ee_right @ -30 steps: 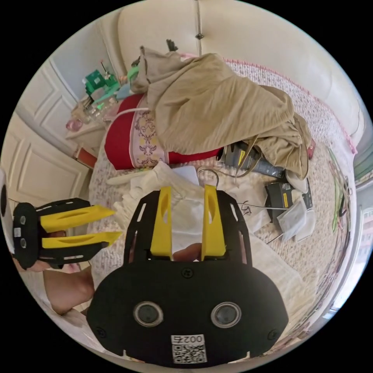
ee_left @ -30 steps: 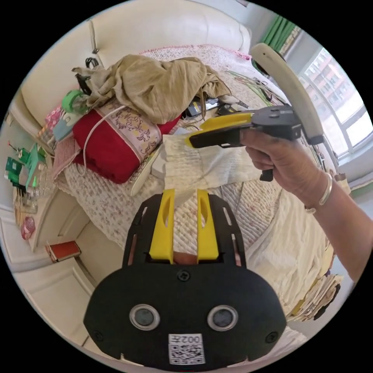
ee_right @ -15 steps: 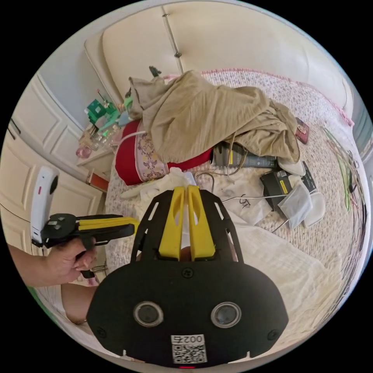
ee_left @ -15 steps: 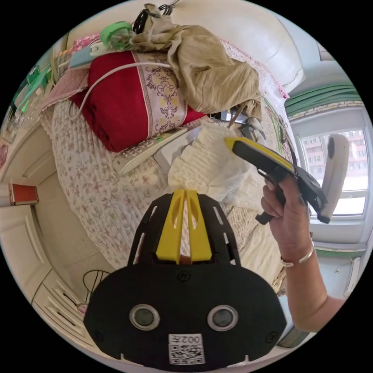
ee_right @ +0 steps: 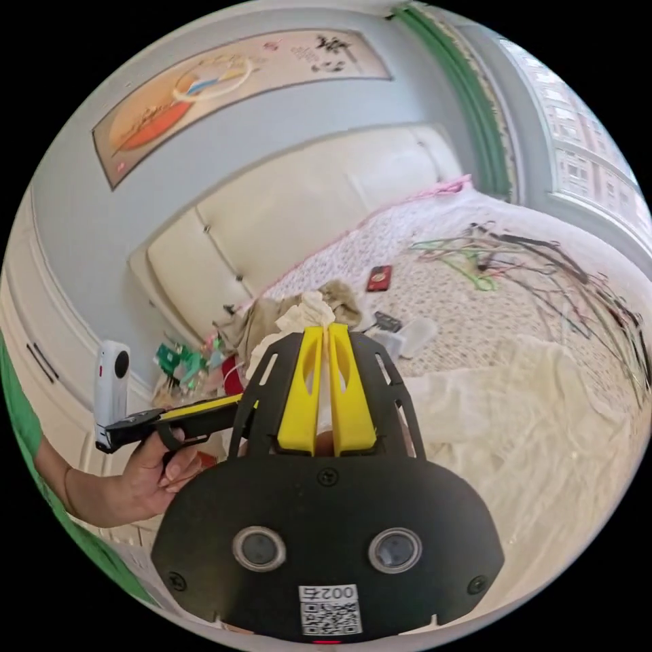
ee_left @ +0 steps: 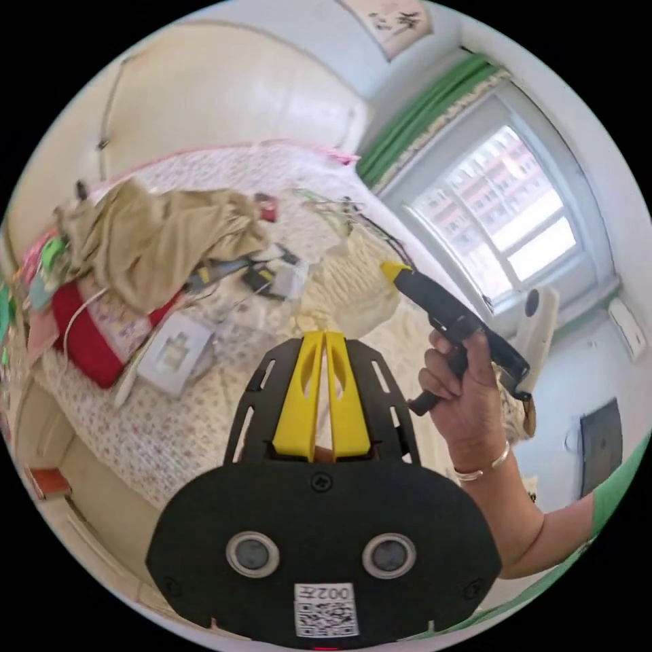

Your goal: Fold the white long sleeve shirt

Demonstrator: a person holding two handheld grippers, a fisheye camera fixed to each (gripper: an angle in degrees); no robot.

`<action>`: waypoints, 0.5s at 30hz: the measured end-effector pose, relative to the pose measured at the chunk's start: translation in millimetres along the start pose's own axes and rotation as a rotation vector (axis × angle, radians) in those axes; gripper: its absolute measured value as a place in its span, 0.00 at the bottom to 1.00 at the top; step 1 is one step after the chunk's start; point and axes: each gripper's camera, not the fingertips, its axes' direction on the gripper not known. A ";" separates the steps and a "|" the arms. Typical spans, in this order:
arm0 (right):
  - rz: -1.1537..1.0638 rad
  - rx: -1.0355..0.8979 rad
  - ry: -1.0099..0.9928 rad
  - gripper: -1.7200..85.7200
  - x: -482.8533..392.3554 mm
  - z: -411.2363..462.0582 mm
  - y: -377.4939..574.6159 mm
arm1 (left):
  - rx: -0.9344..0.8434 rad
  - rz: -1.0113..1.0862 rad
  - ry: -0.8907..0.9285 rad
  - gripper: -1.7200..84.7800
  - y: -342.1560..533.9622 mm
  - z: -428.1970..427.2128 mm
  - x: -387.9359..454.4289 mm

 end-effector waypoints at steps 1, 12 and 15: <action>0.030 0.044 0.041 0.01 20.1 -35.8 7.5 | -0.005 0.073 0.053 0.01 4.8 4.0 29.5; 0.492 0.132 0.289 0.02 196.7 -230.7 185.1 | -0.261 0.781 0.158 0.01 146.7 102.6 246.6; 0.576 0.047 0.391 0.02 228.1 -231.8 235.3 | -0.399 0.832 0.175 0.01 192.5 136.1 258.5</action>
